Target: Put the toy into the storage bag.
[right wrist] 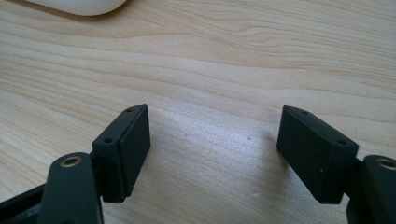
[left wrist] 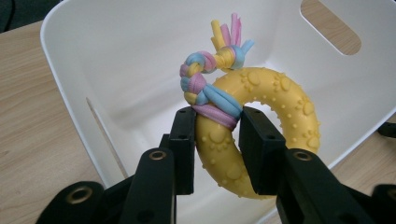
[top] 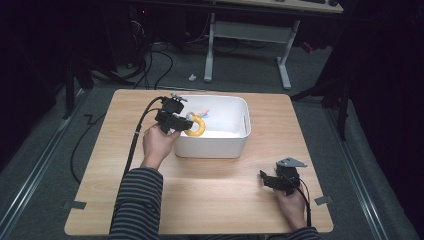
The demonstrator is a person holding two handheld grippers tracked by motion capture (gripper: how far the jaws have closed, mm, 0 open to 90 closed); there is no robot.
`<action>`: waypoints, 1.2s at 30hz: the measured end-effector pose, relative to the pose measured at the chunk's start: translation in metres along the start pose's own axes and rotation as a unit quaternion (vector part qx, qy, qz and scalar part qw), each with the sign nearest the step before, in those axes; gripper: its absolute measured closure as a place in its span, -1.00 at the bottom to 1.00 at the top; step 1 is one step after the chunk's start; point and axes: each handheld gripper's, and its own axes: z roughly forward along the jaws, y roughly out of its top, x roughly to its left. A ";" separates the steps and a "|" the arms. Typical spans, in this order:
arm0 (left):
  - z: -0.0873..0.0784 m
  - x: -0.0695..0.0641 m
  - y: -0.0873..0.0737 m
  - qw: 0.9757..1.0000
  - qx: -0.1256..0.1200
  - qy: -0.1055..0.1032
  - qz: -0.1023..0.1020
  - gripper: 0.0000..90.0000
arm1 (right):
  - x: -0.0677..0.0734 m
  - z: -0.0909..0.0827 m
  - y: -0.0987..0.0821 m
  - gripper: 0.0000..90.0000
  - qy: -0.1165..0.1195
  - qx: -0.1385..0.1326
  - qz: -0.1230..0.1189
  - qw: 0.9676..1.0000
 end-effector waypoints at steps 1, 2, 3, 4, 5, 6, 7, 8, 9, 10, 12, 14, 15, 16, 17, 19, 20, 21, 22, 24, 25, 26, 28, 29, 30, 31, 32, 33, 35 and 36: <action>0.001 0.000 0.000 1.000 0.001 0.000 0.000 0.49 | 0.000 0.000 0.000 -0.43 0.000 0.000 0.000 1.000; 0.002 0.000 0.000 1.000 0.002 0.000 0.000 0.49 | 0.000 0.000 0.000 -0.43 0.000 0.000 0.000 1.000; 0.002 0.000 0.000 1.000 0.002 0.000 0.000 0.49 | 0.000 0.000 0.000 -0.43 0.000 0.000 0.000 1.000; 0.002 -0.001 0.000 1.000 0.003 0.000 0.001 0.49 | 0.000 0.000 0.000 -0.43 0.000 0.000 0.000 1.000; 0.002 -0.001 0.000 1.000 0.003 0.000 0.001 0.49 | 0.000 0.000 0.000 -0.43 0.000 0.000 0.000 1.000; 0.003 -0.001 0.000 1.000 0.004 -0.001 0.001 0.49 | 0.000 0.000 0.000 -0.43 0.000 0.000 0.000 1.000; 0.004 -0.001 0.000 1.000 0.005 -0.001 0.001 0.49 | 0.000 0.000 0.000 -0.43 0.000 0.000 0.000 1.000; 0.005 -0.001 0.000 1.000 0.007 0.000 0.001 0.49 | 0.000 0.000 0.000 -0.43 0.000 0.000 0.000 1.000; 0.005 -0.001 0.000 1.000 0.007 0.000 0.001 0.49 | 0.000 0.000 0.000 -0.43 0.000 0.000 0.000 1.000; 0.008 -0.003 0.000 1.000 0.010 0.002 0.005 0.49 | 0.000 0.000 0.000 -0.43 0.000 0.000 0.000 1.000; 0.009 -0.004 0.000 1.000 0.011 0.002 0.006 0.49 | 0.000 0.000 0.000 -0.43 0.000 0.000 0.000 1.000; 0.012 -0.005 0.000 1.000 0.013 0.001 0.006 0.49 | 0.000 0.000 0.000 -0.43 0.000 0.000 -0.001 1.000; 0.013 -0.005 0.000 1.000 0.016 -0.001 0.008 0.49 | 0.000 0.000 0.000 -0.43 0.000 0.000 0.000 1.000; 0.014 -0.005 0.000 1.000 0.018 -0.003 0.006 0.49 | 0.000 0.000 0.000 -0.43 0.000 0.000 -0.001 1.000; 0.014 -0.005 0.000 1.000 0.018 -0.003 0.006 0.49 | 0.000 0.000 0.000 -0.43 0.000 0.000 -0.001 1.000; 0.015 -0.005 0.000 1.000 0.020 -0.004 0.006 0.49 | 0.000 0.000 0.000 -0.43 0.000 0.000 -0.001 1.000; 0.015 -0.005 0.001 1.000 0.021 -0.004 0.005 0.49 | 0.000 0.000 0.000 -0.43 0.000 0.000 0.000 1.000; 0.016 -0.005 0.001 1.000 0.021 -0.003 0.006 0.49 | 0.000 0.000 0.000 -0.43 0.000 0.000 -0.001 1.000; 0.016 -0.005 0.001 1.000 0.021 -0.003 0.006 0.49 | 0.000 0.000 0.000 -0.43 0.000 0.000 -0.001 1.000; 0.018 -0.005 0.001 1.000 0.026 -0.003 0.007 0.49 | 0.000 0.000 0.000 -0.43 0.000 0.000 0.000 1.000; 0.018 -0.005 0.001 1.000 0.026 -0.003 0.007 0.49 | 0.000 0.000 0.000 -0.43 0.000 0.000 0.000 1.000; 0.019 -0.005 0.001 1.000 0.027 -0.002 0.008 0.49 | 0.000 0.000 0.000 -0.43 0.000 0.000 0.000 1.000; 0.021 -0.006 0.001 0.999 0.031 -0.002 0.010 0.49 | 0.000 0.000 0.000 -0.43 0.000 0.000 0.000 1.000; 0.021 -0.006 0.001 0.999 0.031 -0.002 0.010 0.49 | 0.000 0.000 0.000 -0.43 0.000 0.000 0.000 1.000; 0.022 -0.007 0.000 0.999 0.032 -0.003 0.010 0.49 | 0.000 0.000 0.000 -0.43 0.000 0.000 0.000 1.000; 0.022 -0.007 0.000 0.999 0.032 -0.003 0.010 0.49 | 0.000 0.000 0.000 -0.42 0.000 0.000 -0.001 1.000; 0.023 -0.007 0.001 0.999 0.034 -0.003 0.011 0.49 | 0.000 0.000 0.000 -0.42 0.000 0.000 -0.001 1.000; 0.023 -0.007 0.001 0.999 0.034 -0.003 0.011 0.49 | 0.000 0.000 0.000 -0.43 0.000 0.000 -0.001 1.000; 0.024 -0.007 0.001 0.999 0.035 -0.004 0.011 0.49 | 0.000 0.000 0.000 -0.43 0.000 0.000 -0.001 1.000; 0.024 -0.007 0.001 0.999 0.035 -0.004 0.011 0.49 | 0.000 0.000 0.000 -0.43 0.000 -0.001 -0.002 1.000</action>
